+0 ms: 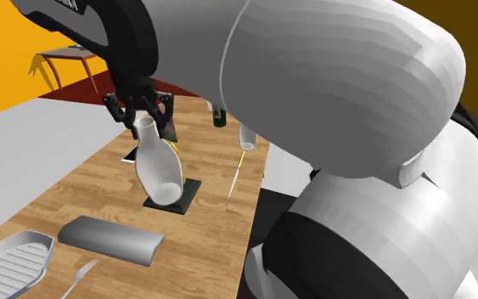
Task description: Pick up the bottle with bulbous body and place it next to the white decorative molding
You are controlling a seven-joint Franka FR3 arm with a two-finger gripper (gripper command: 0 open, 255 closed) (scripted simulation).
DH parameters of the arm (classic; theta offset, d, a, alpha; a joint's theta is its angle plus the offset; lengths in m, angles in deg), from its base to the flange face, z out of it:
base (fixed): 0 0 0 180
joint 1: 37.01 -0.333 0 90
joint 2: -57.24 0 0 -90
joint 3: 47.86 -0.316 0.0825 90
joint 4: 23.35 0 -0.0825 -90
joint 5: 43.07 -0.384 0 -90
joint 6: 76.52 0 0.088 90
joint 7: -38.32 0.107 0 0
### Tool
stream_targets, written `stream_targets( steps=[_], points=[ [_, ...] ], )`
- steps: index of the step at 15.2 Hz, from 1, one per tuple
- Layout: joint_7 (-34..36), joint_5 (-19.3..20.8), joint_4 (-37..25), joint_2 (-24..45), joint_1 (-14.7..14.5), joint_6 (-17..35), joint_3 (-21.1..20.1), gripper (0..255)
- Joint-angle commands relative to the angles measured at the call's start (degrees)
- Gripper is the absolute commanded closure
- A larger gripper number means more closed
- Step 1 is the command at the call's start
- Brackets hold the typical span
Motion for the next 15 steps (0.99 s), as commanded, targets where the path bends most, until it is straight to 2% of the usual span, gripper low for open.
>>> stream_targets(
  steps=[1,7,12,15],
  points=[
    [1.74,-1.25,-0.70,-1.79,-0.86,-2.10,-0.38,255],
    [8.43,-4.92,-4.95,-4.88,-2.92,-7.73,-2.98,255],
    [15.64,-8.31,-10.89,-5.80,-3.94,-12.55,-6.35,255],
    [14.75,-8.81,-7.08,-7.65,-4.53,-10.57,-6.07,255]
  ],
)
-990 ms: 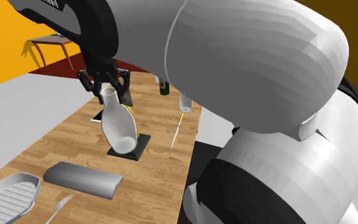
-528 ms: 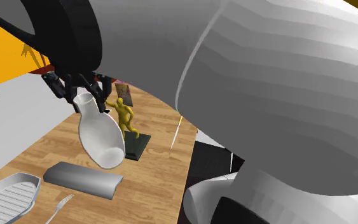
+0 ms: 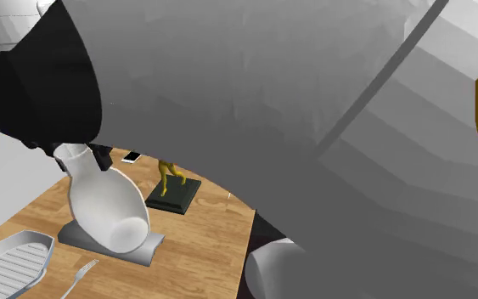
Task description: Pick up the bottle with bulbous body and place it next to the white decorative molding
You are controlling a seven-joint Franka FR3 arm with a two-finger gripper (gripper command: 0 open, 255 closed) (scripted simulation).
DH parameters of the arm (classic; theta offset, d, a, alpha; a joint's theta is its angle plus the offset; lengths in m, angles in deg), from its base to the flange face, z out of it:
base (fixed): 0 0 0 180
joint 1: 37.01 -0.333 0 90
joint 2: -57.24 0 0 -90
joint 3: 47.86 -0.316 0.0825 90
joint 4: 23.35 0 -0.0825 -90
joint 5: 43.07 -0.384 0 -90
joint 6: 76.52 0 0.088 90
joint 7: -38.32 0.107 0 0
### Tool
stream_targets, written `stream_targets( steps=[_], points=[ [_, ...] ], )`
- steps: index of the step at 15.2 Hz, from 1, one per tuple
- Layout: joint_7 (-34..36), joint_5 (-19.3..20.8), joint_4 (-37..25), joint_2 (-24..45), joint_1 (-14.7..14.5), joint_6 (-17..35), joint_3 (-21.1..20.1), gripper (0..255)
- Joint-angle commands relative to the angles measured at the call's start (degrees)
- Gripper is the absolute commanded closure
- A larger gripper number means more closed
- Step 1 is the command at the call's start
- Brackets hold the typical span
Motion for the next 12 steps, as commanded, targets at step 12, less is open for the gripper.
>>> stream_targets(
  steps=[12],
  points=[
    [-2.74,-2.36,14.74,-6.66,-2.28,8.27,-0.29,255]
  ],
)
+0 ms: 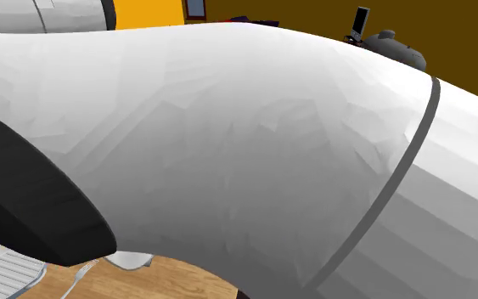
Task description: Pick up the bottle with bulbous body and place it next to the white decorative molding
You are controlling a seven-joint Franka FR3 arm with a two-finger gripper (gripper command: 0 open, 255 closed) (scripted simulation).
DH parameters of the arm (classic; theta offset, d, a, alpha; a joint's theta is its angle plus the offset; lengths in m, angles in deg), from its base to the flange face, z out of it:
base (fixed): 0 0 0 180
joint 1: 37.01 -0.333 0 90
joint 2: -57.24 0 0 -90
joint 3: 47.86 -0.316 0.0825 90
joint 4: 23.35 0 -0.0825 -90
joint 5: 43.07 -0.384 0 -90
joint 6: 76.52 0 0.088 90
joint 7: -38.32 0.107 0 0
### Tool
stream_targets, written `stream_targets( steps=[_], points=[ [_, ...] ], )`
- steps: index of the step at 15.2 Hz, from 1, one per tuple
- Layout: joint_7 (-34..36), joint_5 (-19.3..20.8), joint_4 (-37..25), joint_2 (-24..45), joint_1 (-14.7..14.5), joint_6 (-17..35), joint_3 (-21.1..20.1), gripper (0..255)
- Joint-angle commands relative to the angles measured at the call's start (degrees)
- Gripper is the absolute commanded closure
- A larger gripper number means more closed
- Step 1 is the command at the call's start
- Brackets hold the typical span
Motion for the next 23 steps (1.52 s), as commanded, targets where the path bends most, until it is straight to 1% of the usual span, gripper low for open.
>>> stream_targets(
  steps=[1,12,23],
  points=[
    [-0.39,-0.41,2.25,-0.93,-0.33,1.39,-0.21,255],
    [-2.09,-2.72,12.66,-4.79,-1.86,8.14,-1.95,255],
    [-3.43,-5.54,21.73,-7.32,-3.15,14.97,-4.79,255]
  ],
)
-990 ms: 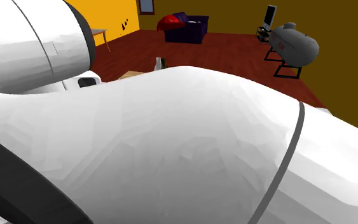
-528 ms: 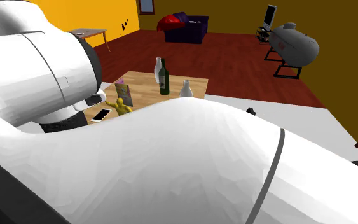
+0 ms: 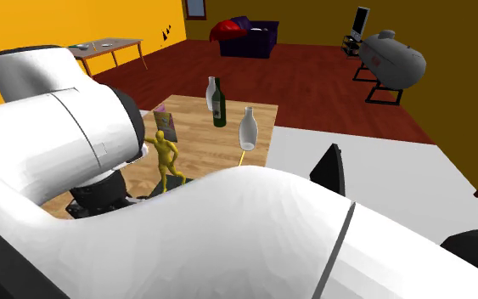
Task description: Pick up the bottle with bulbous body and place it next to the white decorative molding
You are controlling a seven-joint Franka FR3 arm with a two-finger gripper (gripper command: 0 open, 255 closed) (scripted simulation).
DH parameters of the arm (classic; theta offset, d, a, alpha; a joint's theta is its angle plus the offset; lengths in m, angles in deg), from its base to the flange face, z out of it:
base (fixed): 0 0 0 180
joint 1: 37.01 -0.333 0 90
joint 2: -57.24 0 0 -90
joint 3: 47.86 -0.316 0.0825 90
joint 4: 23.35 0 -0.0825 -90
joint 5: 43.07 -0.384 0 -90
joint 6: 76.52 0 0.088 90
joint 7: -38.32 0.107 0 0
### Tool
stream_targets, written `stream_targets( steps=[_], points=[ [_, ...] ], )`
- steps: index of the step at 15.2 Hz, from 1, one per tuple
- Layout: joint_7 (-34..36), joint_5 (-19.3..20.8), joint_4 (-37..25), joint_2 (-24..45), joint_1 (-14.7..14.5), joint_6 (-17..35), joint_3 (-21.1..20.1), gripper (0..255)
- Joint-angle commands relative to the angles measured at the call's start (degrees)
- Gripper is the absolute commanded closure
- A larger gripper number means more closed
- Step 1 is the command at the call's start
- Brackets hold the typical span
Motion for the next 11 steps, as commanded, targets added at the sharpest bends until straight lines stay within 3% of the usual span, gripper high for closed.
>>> stream_targets(
  steps=[1,11],
  points=[
    [-0.28,-0.54,1.61,-0.45,-0.27,1.22,-0.48,255],
    [-1.33,-3.67,8.69,-1.36,-1.14,7.72,-4.12,255]
  ],
)
